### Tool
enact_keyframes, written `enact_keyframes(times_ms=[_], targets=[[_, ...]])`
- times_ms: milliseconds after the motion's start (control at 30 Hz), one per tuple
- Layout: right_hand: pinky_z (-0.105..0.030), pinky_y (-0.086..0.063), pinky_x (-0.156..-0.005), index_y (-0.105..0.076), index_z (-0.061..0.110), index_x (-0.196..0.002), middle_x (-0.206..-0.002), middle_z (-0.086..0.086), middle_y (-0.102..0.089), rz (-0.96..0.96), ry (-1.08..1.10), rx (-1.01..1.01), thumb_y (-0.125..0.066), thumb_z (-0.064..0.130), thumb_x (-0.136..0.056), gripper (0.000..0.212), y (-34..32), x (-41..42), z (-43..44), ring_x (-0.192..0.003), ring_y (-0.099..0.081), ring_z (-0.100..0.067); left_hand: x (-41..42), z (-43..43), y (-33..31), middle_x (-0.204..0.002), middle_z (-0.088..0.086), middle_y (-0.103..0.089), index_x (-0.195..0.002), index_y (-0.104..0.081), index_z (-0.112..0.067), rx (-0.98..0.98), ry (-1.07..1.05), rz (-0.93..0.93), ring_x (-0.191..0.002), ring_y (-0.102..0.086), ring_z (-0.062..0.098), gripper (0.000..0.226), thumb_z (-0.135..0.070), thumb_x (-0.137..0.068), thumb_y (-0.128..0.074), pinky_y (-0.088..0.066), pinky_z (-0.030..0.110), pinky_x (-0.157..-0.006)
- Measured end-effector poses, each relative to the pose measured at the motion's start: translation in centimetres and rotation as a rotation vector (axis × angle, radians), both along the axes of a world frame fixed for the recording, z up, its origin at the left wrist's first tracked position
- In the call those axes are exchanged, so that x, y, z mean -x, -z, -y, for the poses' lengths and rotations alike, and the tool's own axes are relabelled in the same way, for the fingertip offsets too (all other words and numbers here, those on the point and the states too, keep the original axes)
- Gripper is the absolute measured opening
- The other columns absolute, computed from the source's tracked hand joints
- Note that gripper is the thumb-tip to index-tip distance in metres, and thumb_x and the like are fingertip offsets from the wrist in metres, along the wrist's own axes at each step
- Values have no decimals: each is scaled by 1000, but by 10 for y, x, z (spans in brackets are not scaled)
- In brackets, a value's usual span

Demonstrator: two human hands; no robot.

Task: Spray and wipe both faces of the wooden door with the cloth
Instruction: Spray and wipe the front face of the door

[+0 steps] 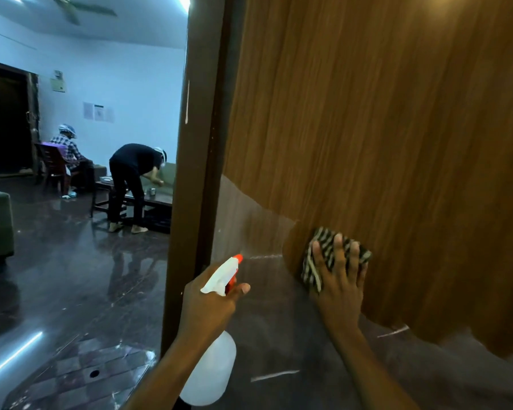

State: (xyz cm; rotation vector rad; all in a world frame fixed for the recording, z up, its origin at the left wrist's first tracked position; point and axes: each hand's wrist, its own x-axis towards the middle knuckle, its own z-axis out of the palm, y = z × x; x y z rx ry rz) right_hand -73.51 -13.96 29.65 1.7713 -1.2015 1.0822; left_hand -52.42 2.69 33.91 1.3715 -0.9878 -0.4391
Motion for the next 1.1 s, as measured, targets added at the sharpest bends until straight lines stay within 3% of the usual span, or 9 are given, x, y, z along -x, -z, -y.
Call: enact_keyframes(times_ms=[100,200,300,433,600,700,800,933,1100], targets=[[-69,-13,-116,-43,24,-150,-160,-19,-26,113,-15,88,-43,43,-99,55,-45,-52,0,-149,-14,-46,-14,-1,-8,-103,-12,-59,-106,-55,-29,13,39,-6,-88,-56,9,40,-23,-72,-77,-46,16,-76],[-67,-11,-117,-38,26,-153,-162,-15,-24,-101,-125,127,-52,41,-94,63,-58,-99,1,-150,-13,-43,-24,-6,-11,-85,-18,-59,-88,-52,-37,23,18,74,-76,-60,9,29,-24,-76,-75,-45,6,-57],[-65,-6,-119,-26,26,-157,-166,-10,-13,-386,-191,51,-60,41,-92,75,-20,-118,0,-153,-3,-37,-27,-17,-4,-92,-12,-60,-100,-49,-36,-23,-24,42,-78,-62,20,36,-27,-77,-74,-56,26,-69],[-59,-15,-120,-26,30,-157,-166,-4,-14,-586,-250,72,-62,44,-91,77,15,-85,9,-154,-4,-31,-35,-23,1,-100,-5,-59,-101,-45,-36,-48,-67,6,-86,-64,31,40,-29,-75,-74,-57,49,-80],[-62,-14,-118,-30,32,-155,-166,-8,-14,-253,-155,46,-53,51,-85,76,-16,-82,-6,-152,-8,-36,-56,-28,6,-91,-8,-61,-87,-48,-42,-45,-36,44,-78,-62,25,33,-28,-74,-75,-58,46,-76],[-64,-9,-118,-31,29,-155,-164,-12,-18,-18,-146,74,-49,56,-91,72,-86,-154,-10,-151,-9,-40,-81,-26,-7,-88,-12,-60,-85,-47,-44,-11,-9,74,-78,-63,24,33,-28,-76,-75,-59,38,-73],[-64,-11,-118,-38,28,-153,-162,-12,-26,33,-169,168,-43,54,-98,61,-127,-224,-12,-150,-16,-41,-116,-21,-23,-85,-12,-62,-84,-47,-46,20,37,119,-74,-63,20,33,-27,-77,-74,-58,33,-70],[-64,-5,-119,-26,28,-157,-166,-9,-10,-159,-223,83,-52,48,-92,73,-46,-259,-12,-152,-2,-37,-148,-17,-17,-91,-3,-66,-94,-49,-42,18,66,151,-76,-64,23,33,-30,-76,-74,-58,36,-72],[-63,-26,-114,-21,28,-158,-167,-7,-10,-156,-153,-80,-56,54,-92,79,117,-229,-25,-152,-13,-36,-165,-18,20,-88,2,-65,-86,-47,-43,-66,139,162,-75,-63,24,28,-32,-77,-72,-57,38,-73]])
